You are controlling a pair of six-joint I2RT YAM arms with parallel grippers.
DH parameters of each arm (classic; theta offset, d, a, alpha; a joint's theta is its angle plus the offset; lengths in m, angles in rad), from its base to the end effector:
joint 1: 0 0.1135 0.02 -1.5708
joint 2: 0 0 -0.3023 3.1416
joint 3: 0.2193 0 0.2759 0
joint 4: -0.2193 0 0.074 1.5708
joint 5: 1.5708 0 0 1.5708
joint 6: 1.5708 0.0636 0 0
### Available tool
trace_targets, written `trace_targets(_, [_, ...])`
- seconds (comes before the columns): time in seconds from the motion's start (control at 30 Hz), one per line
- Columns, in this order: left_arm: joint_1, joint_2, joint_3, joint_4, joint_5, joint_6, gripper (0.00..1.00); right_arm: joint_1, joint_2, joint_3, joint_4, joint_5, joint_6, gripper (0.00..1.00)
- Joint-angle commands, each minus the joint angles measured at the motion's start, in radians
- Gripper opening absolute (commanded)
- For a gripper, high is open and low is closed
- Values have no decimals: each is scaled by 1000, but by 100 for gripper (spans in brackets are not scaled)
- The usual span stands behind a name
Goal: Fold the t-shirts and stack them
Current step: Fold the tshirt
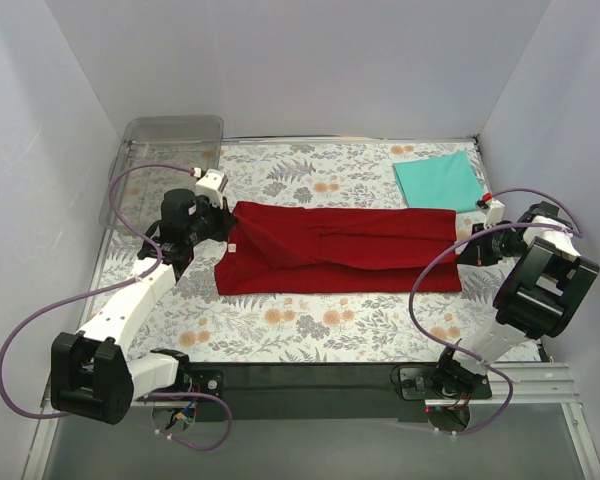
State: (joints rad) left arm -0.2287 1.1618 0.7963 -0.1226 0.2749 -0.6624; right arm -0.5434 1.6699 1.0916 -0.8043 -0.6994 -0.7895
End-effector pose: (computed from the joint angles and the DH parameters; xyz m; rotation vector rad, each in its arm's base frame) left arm 0.2806 -0.0831 0.2873 -0.2863 2.1259 -0.8207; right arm 0.3046 -0.1362 0.1969 -0.3934 2.4780 0.5725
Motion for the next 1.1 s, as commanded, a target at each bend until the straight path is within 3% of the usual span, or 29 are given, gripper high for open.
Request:
trace_targets(0.0, [12,25,43,51,17,-11,0,-6,27,30,42,-43,36,1])
trace_targets(1.07, [29,182,60,106,55,-31,0,-6,82,14,148,-69,145,1])
